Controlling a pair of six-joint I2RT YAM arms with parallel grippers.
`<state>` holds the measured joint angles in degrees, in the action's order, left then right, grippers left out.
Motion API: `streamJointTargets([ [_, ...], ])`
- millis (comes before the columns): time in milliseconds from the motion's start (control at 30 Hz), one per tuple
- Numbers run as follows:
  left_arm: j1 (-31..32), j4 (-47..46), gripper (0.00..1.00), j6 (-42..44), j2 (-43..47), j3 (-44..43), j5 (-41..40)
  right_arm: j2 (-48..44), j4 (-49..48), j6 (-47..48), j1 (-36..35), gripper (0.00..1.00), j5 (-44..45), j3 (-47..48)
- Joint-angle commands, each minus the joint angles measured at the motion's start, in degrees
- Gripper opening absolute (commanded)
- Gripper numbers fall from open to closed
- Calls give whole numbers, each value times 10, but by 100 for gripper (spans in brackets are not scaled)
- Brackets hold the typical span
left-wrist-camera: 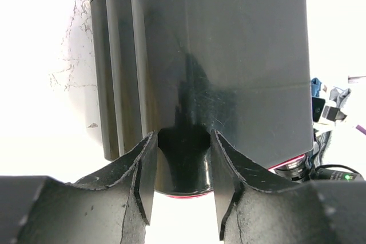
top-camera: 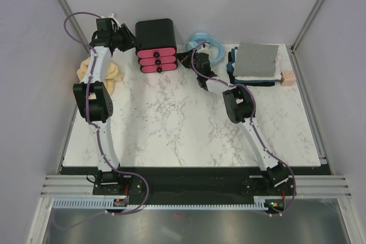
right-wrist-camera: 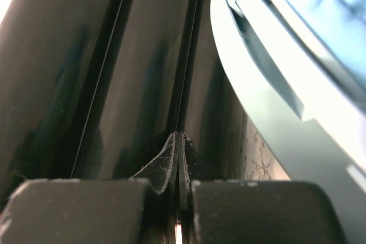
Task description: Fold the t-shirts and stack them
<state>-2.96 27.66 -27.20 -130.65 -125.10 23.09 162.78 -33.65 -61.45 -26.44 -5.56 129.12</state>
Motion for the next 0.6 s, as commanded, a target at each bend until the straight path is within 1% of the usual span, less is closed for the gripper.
streamJointTargets([
  [0,68,107,25,34,-41,25,52,-45,1,-5,-41,0,-114,-38],
  [33,73,111,24,34,-41,26,51,-50,-1,-5,-43,0,-119,-46],
  [100,78,118,23,35,-36,31,49,-64,-5,-2,-46,0,-128,-64],
  [333,107,128,21,41,-10,76,40,-87,3,12,-57,0,-154,-78],
  [467,125,135,17,41,7,106,33,-98,-5,9,-65,0,-175,-94],
  [533,134,137,19,42,21,129,1,-119,-16,10,-66,0,-180,-118],
  [567,135,136,22,40,35,137,-10,-132,-31,14,-65,0,-181,-156],
])
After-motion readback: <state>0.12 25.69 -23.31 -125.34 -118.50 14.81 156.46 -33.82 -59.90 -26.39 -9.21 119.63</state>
